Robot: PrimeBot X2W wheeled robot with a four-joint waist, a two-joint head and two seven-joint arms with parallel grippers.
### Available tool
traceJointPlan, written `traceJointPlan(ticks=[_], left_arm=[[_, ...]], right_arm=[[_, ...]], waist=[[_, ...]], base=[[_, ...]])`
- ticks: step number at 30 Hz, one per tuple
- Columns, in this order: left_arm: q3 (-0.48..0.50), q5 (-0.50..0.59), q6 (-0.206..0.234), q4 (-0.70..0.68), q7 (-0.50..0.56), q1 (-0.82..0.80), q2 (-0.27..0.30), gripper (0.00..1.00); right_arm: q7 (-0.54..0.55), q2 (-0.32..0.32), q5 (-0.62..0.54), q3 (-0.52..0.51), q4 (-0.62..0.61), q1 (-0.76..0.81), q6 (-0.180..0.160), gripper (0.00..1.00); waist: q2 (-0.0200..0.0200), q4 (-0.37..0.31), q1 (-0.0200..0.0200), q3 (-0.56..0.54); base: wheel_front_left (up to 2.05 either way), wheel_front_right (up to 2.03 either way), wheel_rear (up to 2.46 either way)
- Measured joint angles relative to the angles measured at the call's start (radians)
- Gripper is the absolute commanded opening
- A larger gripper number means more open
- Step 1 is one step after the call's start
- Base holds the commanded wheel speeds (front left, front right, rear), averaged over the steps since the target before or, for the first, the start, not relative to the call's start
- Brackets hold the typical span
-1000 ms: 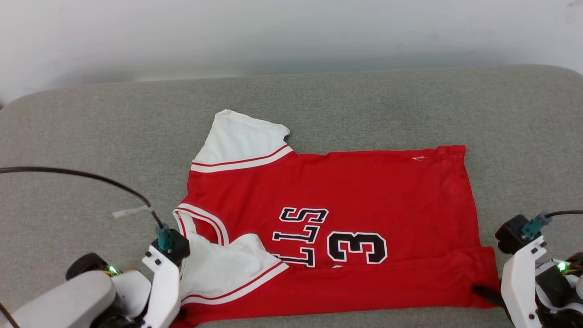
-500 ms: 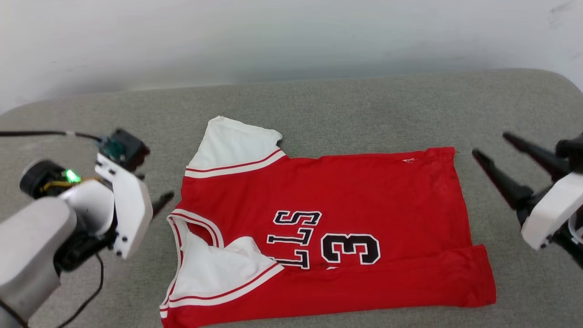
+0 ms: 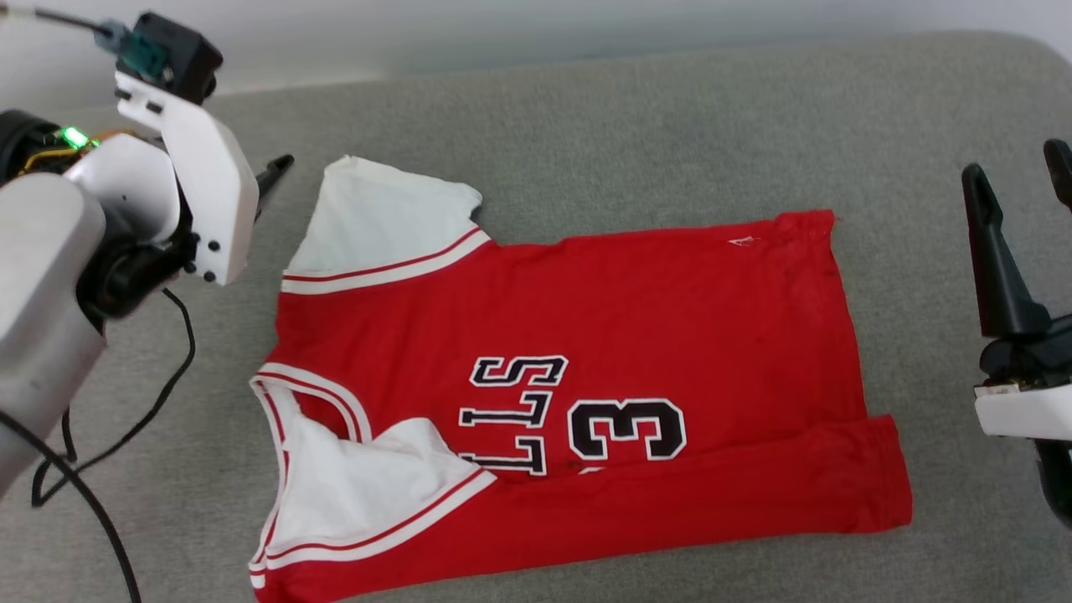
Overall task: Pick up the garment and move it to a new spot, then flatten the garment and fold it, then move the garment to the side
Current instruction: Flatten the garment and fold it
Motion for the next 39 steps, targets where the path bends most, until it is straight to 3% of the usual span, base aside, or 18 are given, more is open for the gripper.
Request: traceJointPlan(ticks=[7, 15, 27, 28, 29, 34, 39], left_arm=[[0.002, -0.044, -0.02, 0.074, 0.2, -0.156, -0.03, 1.0], [-0.032, -0.071, -0.04, 0.138, 0.457, -0.307, -0.044, 1.0], [-0.068, -0.033, -0.06, 0.216, 0.512, -0.384, -0.051, 1.0], [-0.068, -0.037, -0.062, 0.221, 0.512, -0.384, -0.052, 0.33], [-0.07, -0.04, -0.064, 0.227, 0.512, -0.384, -0.054, 0.0], [-0.084, -0.051, -0.08, 0.248, 0.468, -0.37, -0.076, 0.0], [-0.114, -0.049, -0.088, 0.25, 0.422, -0.354, -0.093, 0.0]], right_arm=[[0.0, 0.084, -0.087, -0.049, -0.129, 0.06, 0.0, 1.0], [0.0, 0.095, -0.113, -0.014, -0.168, -0.001, 0.0, 1.0], [0.0, 0.093, -0.115, 0.013, -0.146, -0.082, 0.0, 1.0], [0.0, 0.094, -0.115, 0.013, -0.143, -0.082, 0.0, 1.0], [0.0, 0.094, -0.115, 0.014, -0.141, -0.083, 0.0, 1.0], [0.0, 0.08, -0.121, -0.002, -0.128, -0.104, 0.0, 1.0], [0.0, -0.012, -0.136, 0.0, -0.071, -0.157, 0.0, 1.0]], waist=[[0.0, -0.034, 0.0, 0.107], [0.0, -0.074, 0.0001, 0.243], [0.0, -0.116, 0.0, 0.379], [0.0, -0.116, 0.0, 0.378], [0.0, -0.115, 0.0, 0.377], [0.0, -0.11, 0.0, 0.352], [0.0, -0.096, 0.0, 0.3]], base=[[0.0, 0.0, 0.0], [0.0, 0.0, 0.0], [0.0, 0.0, 0.0], [0.0, 0.0, 0.0], [0.0, 0.0, 0.0], [0.0, 0.0, 0.0], [0.0, 0.0, 0.0]])
